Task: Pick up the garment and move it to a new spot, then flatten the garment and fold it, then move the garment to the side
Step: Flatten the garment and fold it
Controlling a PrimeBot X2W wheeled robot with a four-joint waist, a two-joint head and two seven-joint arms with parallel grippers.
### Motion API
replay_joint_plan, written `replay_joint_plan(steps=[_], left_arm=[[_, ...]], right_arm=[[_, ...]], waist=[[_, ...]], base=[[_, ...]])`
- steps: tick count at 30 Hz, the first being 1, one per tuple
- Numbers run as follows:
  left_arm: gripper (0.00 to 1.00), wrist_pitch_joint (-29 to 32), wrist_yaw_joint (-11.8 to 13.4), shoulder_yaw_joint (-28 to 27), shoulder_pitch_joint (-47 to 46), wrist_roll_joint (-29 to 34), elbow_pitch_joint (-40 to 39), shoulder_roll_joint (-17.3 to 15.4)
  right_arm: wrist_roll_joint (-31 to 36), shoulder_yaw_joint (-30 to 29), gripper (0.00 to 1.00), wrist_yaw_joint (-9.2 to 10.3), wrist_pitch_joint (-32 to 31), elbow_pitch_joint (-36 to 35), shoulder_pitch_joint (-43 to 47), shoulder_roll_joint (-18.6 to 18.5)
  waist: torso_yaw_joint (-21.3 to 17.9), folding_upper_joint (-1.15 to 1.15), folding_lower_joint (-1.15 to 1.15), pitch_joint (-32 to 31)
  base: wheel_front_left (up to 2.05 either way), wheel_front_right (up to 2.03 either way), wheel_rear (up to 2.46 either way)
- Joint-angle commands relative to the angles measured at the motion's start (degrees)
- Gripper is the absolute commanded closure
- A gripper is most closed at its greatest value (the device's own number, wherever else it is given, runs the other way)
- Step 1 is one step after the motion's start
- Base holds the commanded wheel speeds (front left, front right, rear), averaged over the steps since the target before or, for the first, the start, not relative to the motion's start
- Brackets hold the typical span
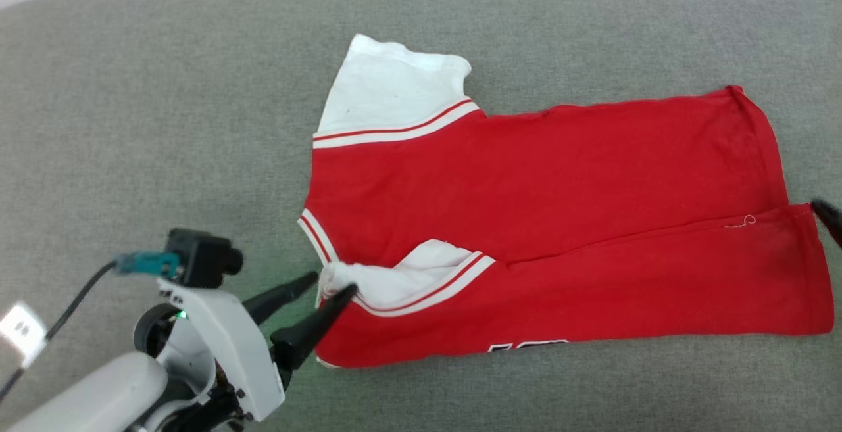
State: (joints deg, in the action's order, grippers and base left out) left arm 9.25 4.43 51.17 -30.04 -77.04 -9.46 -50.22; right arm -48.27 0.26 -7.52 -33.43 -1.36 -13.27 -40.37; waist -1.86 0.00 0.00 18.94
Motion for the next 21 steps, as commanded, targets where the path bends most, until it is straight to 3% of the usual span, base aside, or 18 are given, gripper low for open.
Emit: replay_joint_plan(steps=[1, 7, 11, 16, 21], left_arm=[[0.0, -4.3, 0.98, -1.22, 1.94, 1.21, 0.54, 1.09], [0.0, -17.46, 4.12, -3.87, 4.03, 6.97, 5.17, 4.19], [0.0, -21.91, 3.85, -5.89, 0.26, 11.15, 10.38, 5.58], [0.0, -21.02, 2.21, -7.16, -9.76, 15.53, 17.6, 6.44], [0.0, -14.92, -2.25, -7.31, -22.95, 17.01, 27.57, 7.93]], right_arm=[[2.26, -0.39, 0.0, 0.06, 3.38, -1.09, -1.0, 1.49], [9.68, 1.27, 0.0, 0.06, 17.97, -1.75, -3.46, 6.45], [12.85, 2.37, 0.0, 0.06, 25.63, -0.91, -5.52, 10.22], [15.27, 1.6, 0.0, 0.06, 32.08, -0.43, -8.5, 15.3], [16.27, 2.46, 0.0, 0.06, 34.46, -0.91, -9.63, 18.2]], waist=[[0.45, 0.0, 0.0, -0.34], [0.76, 0.0, 0.0, -0.38], [-0.11, 0.0, 0.0, 0.23], [-3.86, 0.0, 0.0, 1.9], [-8.86, 0.0, 0.0, 4.31]], base=[[0.0, 0.0, 0.0], [0.0, 0.0, 0.0], [0.0, 0.0, 0.0], [0.0, 0.0, 0.0], [0.0, 0.0, 0.0]])
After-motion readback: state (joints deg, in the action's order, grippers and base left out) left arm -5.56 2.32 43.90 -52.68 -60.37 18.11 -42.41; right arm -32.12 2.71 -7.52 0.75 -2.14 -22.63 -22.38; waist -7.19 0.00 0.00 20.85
